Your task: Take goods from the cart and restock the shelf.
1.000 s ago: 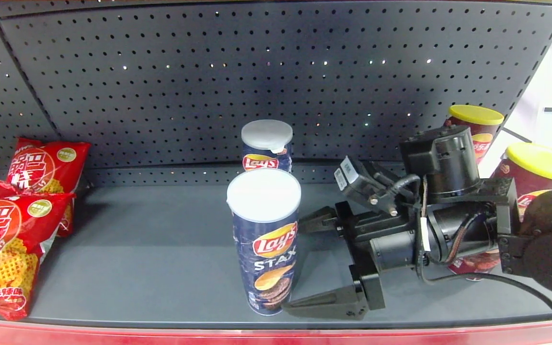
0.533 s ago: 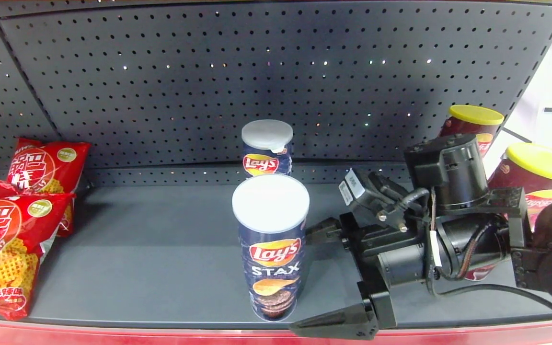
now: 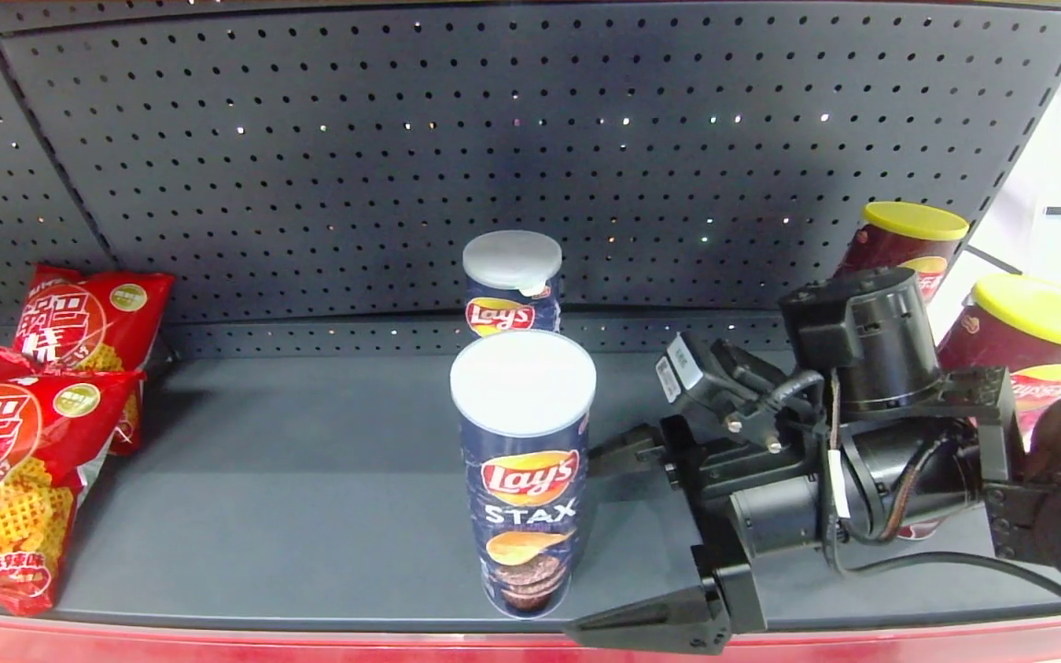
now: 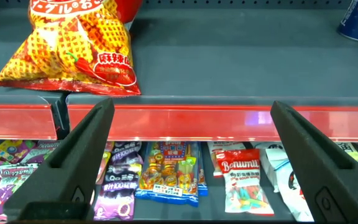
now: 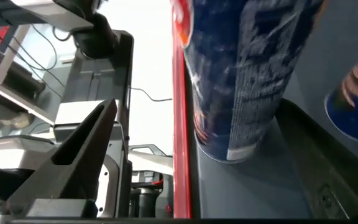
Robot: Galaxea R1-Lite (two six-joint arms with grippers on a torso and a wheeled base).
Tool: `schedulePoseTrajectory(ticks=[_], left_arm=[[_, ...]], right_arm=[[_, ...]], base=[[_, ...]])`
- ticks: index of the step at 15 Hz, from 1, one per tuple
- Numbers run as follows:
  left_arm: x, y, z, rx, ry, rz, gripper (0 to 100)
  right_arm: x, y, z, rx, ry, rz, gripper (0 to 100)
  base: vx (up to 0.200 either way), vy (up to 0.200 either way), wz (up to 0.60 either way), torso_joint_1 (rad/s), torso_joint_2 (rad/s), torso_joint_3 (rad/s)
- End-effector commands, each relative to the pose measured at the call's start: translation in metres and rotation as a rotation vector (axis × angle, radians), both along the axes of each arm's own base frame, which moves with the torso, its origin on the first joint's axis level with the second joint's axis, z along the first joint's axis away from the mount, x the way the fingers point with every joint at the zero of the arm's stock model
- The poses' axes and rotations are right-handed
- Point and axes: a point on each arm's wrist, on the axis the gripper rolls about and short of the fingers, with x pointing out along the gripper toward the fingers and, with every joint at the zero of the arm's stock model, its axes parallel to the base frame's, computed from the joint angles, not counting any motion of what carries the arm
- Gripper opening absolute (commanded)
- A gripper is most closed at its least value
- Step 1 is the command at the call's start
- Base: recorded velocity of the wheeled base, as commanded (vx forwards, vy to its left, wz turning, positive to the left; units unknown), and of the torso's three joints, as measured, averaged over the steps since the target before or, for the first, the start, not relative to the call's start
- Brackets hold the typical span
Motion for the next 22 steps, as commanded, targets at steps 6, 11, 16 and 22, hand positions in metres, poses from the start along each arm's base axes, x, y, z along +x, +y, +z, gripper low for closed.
schedulePoseTrajectory(ticks=[6,11,16,22], left_arm=[[0.000,0.000,0.000,0.000,0.000,0.001,100],[0.000,0.000,0.000,0.000,0.002,0.001,100],[0.000,0.000,0.000,0.000,0.002,0.001,100],[0.000,0.000,0.000,0.000,0.000,0.000,100]], right_arm=[[0.012,-0.032,0.013,0.026,-0.038,-0.115,100],[0.005,-0.069,0.035,0.071,-0.099,-0.226,100],[-0.020,-0.086,0.095,0.206,-0.294,-0.236,100],[-0.112,-0.138,0.117,0.295,-0.430,-0.314,100]], base=[[0.000,0.000,0.00,0.000,0.00,0.000],[0.000,0.000,0.00,0.000,0.00,0.000],[0.000,0.000,0.00,0.000,0.00,0.000],[0.000,0.000,0.00,0.000,0.00,0.000]])
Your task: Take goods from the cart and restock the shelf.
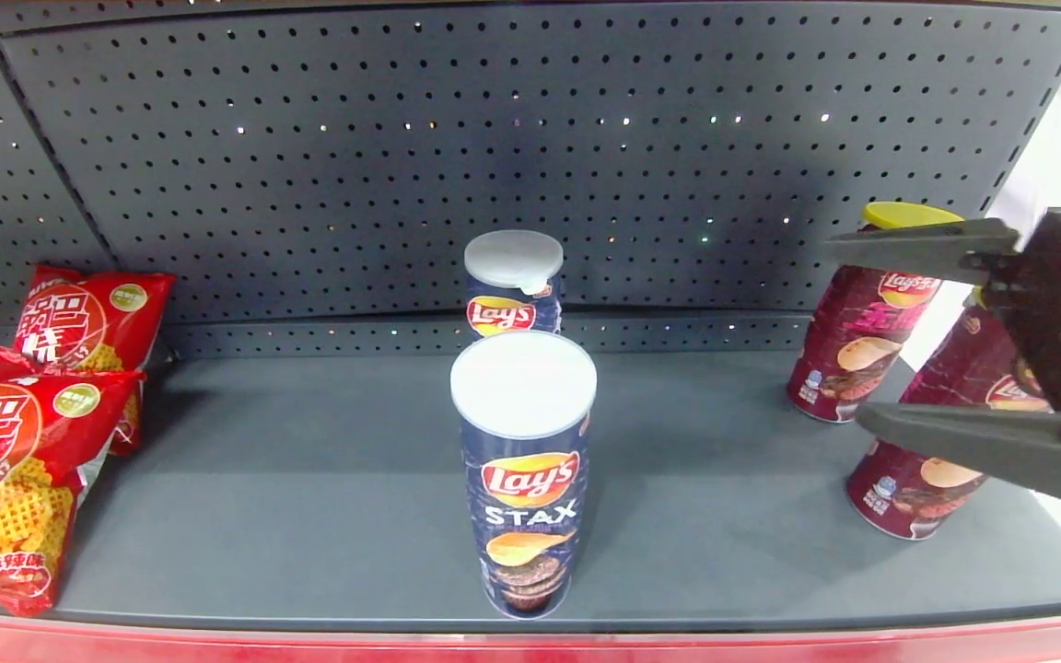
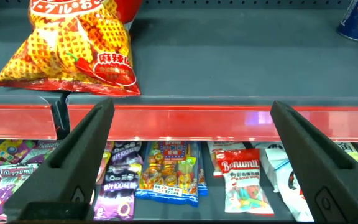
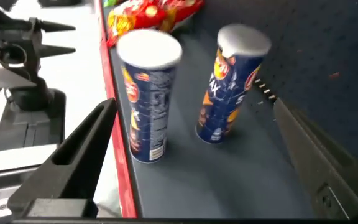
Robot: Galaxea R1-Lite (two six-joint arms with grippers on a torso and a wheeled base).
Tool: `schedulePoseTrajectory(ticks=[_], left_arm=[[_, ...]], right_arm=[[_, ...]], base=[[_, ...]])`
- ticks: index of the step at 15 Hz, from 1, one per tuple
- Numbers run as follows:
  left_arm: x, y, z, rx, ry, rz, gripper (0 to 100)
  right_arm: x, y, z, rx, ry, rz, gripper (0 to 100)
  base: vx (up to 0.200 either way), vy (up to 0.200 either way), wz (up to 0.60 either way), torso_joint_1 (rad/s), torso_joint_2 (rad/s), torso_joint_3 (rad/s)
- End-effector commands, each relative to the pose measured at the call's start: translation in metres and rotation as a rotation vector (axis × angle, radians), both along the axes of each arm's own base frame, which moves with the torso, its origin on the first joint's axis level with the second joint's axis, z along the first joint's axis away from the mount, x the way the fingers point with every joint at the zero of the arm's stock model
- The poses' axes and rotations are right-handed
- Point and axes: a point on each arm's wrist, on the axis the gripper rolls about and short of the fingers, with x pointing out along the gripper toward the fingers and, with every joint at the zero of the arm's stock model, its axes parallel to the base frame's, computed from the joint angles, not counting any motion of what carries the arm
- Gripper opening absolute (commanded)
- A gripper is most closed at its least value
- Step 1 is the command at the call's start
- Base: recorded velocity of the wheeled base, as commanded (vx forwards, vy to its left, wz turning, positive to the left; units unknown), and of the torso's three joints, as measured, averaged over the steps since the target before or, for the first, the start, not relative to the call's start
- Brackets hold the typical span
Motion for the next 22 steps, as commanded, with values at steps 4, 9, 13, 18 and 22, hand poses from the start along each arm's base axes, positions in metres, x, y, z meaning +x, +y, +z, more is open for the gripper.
schedulePoseTrajectory(ticks=[4,9,13,18,22], left_arm=[[0.000,0.000,0.000,0.000,0.000,0.001,100],[0.000,0.000,0.000,0.000,0.000,0.001,100],[0.000,0.000,0.000,0.000,0.001,0.001,100],[0.000,0.000,0.000,0.000,0.000,0.001,100],[0.000,0.000,0.000,0.000,0.000,0.001,100]], right_arm=[[-0.121,-0.074,-0.031,0.116,-0.128,-0.297,100],[-0.157,-0.085,-0.108,0.317,0.080,-0.763,100],[-0.155,-0.089,-0.160,0.336,0.169,-0.907,100],[-0.158,-0.091,-0.201,0.305,0.164,-1.079,100],[-0.170,-0.094,-0.215,0.263,0.080,-1.184,100]], base=[[0.000,0.000,0.00,0.000,0.00,0.000],[0.000,0.000,0.00,0.000,0.00,0.000],[0.000,0.000,0.00,0.000,0.00,0.000],[0.000,0.000,0.00,0.000,0.00,0.000],[0.000,0.000,0.00,0.000,0.00,0.000]])
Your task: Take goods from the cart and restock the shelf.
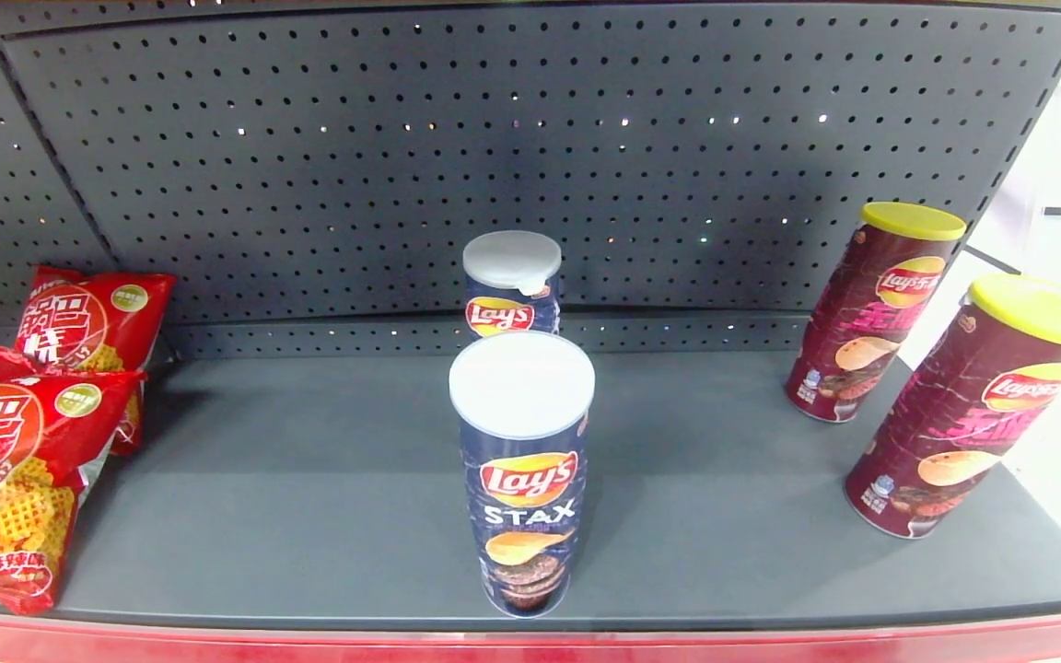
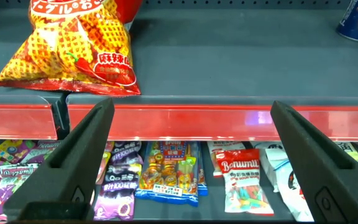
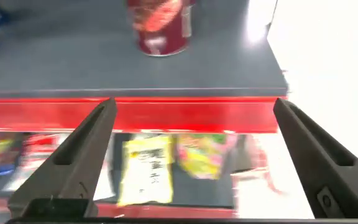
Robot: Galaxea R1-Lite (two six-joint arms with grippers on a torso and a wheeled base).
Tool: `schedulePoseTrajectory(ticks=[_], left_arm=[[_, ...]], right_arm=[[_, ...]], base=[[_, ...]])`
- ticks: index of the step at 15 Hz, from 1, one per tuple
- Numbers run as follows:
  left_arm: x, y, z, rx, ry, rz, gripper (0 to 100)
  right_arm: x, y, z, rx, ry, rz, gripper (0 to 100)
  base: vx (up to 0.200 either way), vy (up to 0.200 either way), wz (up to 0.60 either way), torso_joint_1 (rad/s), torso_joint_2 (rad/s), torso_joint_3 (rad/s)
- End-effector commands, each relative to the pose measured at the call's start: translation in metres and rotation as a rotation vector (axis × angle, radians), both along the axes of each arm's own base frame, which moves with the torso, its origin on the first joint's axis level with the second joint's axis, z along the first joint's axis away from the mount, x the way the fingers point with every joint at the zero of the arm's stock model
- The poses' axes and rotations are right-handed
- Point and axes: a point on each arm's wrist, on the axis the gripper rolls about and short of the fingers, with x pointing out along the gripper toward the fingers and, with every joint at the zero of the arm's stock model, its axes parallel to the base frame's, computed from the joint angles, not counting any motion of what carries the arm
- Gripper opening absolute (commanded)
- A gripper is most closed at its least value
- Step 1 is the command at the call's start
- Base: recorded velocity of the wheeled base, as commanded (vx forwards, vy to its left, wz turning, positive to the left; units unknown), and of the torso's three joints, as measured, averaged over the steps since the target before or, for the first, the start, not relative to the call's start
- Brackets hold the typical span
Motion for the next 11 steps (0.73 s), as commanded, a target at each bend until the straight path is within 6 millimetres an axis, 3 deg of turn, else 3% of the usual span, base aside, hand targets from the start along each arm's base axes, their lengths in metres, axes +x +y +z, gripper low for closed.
schedulePoseTrajectory(ticks=[1,11], left_arm=[[0.0000,0.0000,-0.0001,-0.001,0.000,0.001,100],[0.0000,0.0000,-0.0001,-0.001,0.000,0.001,100]], right_arm=[[-0.0075,-0.0019,-0.0080,-0.027,-0.042,-0.049,100],[-0.0073,-0.0023,-0.0075,-0.011,-0.045,-0.071,100]], base=[[0.000,0.000,0.00,0.000,0.00,0.000],[0.000,0.000,0.00,0.000,0.00,0.000]])
